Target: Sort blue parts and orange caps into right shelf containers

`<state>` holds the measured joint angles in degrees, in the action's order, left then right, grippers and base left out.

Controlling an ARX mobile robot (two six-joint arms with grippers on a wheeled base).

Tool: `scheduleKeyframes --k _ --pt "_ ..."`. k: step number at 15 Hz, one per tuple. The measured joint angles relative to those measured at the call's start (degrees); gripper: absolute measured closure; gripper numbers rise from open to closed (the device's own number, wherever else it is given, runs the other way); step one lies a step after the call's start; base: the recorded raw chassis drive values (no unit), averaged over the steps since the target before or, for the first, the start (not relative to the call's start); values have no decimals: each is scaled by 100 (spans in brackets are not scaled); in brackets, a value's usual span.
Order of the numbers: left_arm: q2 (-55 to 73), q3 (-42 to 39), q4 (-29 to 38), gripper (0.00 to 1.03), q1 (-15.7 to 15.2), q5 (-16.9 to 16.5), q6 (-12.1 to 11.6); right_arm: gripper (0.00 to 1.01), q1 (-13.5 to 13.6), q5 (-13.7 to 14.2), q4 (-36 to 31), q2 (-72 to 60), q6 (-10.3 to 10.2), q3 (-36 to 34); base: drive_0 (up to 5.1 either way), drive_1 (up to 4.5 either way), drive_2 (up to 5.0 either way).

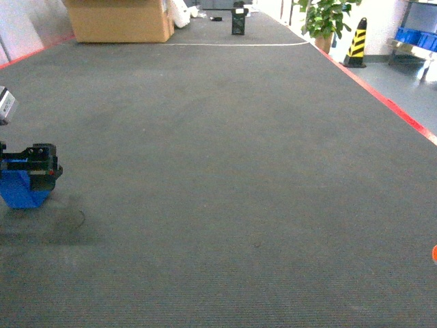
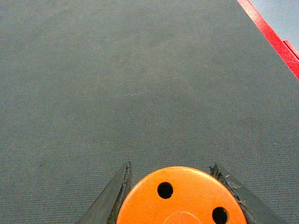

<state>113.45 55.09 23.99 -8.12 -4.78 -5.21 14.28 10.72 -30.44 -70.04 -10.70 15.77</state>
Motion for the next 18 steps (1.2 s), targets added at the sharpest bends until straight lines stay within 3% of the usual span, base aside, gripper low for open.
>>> scheduleKeyframes --k 4,7,9,10,14,16,18 --pt "-321 -361 177 57 4 -37 -22 58 79 44 15 0 0 9 0 0 0" --pt "-1453 -1180 592 58 -31 2 -133 58 195 46 334 313 4 39 0 0 0" --pt "-3014 -2232 697 58 -120 17 -133 58 313 214 887 1121 129 39 0 0 0" --pt "-3963 -2837 415 58 -155 42 -129 58 389 369 1314 1681 264 24 0 0 0" --pt "-5047 -3449 -118 58 -223 140 -131 58 457 601 1829 2393 450 -61 0 0 0" --pt "-6894 -4223 -1075 58 -289 245 -127 58 603 1132 2312 3526 800 -315 0 0 0" --pt "-7388 -4105 -922 58 -291 258 -127 58 597 1182 2264 3668 931 -297 0 0 0"
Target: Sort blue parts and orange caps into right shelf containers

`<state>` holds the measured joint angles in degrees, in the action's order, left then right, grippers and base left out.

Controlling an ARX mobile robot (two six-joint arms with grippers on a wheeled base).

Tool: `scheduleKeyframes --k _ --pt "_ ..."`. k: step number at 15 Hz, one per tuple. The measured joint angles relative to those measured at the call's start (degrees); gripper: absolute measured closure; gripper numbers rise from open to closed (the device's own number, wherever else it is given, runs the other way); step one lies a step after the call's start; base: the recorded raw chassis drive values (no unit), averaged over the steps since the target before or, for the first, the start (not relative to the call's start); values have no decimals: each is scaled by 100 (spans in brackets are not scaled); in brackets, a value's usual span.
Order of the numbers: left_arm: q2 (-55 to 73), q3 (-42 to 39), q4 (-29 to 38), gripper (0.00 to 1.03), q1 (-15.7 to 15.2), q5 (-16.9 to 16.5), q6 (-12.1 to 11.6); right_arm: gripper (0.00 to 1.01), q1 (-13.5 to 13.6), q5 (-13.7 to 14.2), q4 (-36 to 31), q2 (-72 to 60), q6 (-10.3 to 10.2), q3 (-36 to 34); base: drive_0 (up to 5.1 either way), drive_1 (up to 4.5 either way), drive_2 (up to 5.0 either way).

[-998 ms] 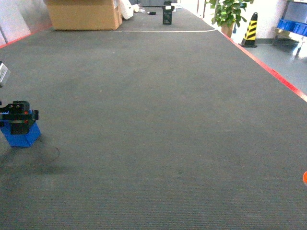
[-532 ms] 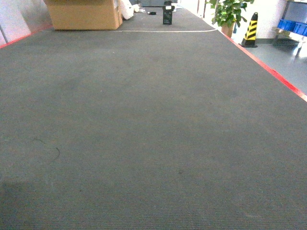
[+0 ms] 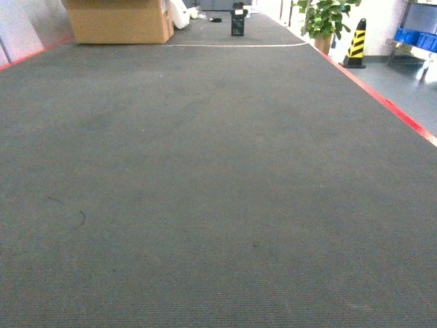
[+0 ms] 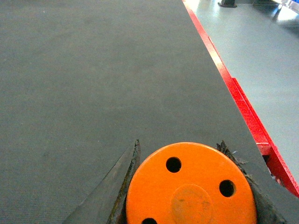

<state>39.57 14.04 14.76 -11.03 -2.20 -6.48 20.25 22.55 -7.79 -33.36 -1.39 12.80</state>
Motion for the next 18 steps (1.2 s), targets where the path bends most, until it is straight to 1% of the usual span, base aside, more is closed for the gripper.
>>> scheduleKeyframes --k 5,17,18 --pt "68 9 -61 58 -13 26 0 59 2 -4 28 -63 83 -7 0 0 0" --pt "57 9 -59 58 -11 17 0 59 2 -2 33 -66 96 -7 0 0 0" --pt "57 9 -72 58 -11 20 0 59 2 -2 31 -63 96 -7 491 -250 -250"
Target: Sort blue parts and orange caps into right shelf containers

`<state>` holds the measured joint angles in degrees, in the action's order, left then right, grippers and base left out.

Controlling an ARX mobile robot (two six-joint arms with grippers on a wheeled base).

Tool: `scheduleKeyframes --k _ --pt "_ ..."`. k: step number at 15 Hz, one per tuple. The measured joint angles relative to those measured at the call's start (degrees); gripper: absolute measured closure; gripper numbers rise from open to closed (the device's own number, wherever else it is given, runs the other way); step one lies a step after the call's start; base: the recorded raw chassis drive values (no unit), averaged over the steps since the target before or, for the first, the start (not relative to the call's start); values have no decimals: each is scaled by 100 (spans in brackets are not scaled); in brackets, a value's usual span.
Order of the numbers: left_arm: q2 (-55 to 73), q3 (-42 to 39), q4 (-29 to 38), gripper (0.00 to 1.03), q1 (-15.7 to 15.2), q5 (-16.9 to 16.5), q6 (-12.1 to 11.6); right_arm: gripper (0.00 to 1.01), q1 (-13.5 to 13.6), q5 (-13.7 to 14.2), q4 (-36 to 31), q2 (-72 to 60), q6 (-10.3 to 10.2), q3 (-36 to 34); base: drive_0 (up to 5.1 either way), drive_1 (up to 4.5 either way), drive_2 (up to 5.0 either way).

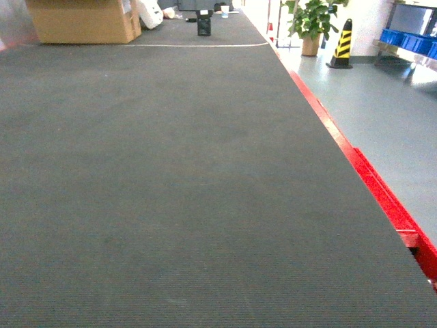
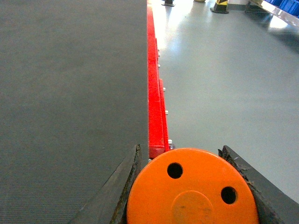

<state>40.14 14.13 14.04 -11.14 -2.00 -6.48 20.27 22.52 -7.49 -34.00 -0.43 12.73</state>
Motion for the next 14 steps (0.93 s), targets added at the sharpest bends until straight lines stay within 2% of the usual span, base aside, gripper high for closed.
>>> scheduleKeyframes --k 14 --pt "0 0 13 58 4 -11 0 59 0 2 0 0 2 0 497 -243 -243"
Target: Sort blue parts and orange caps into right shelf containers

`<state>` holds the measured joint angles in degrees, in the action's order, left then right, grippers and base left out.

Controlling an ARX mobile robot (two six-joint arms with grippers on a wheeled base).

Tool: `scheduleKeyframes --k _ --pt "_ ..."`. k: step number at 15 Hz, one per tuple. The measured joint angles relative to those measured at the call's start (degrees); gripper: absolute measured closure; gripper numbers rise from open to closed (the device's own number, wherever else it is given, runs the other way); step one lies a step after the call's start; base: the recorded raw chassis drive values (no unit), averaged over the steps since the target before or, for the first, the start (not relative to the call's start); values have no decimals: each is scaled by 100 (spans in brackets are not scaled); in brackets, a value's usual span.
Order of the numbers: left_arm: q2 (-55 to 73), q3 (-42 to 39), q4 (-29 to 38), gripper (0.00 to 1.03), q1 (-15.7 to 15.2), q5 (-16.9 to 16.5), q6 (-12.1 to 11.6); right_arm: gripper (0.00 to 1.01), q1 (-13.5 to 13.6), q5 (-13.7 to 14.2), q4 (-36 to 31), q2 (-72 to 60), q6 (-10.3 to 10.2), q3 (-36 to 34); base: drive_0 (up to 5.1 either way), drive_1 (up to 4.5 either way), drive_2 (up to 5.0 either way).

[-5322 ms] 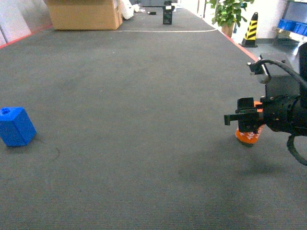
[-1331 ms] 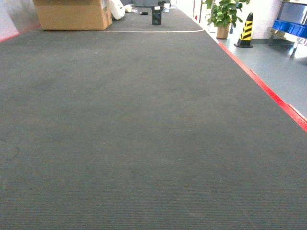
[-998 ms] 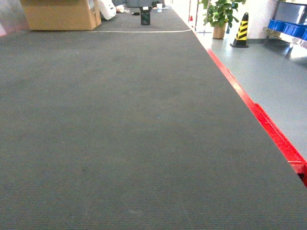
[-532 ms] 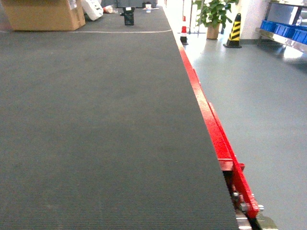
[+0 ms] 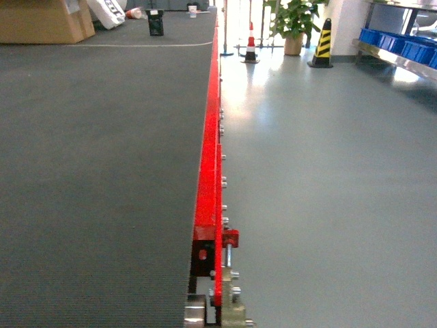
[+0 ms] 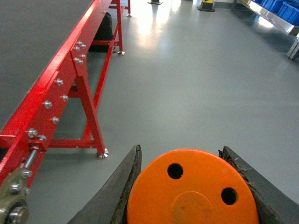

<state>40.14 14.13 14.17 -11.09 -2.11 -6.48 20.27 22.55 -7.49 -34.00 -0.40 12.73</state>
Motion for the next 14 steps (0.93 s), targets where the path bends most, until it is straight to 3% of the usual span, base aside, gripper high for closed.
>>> scheduleKeyframes --k 14 --pt "-2 0 -7 58 0 7 0 59 0 0 -2 4 0 0 505 -241 -241"
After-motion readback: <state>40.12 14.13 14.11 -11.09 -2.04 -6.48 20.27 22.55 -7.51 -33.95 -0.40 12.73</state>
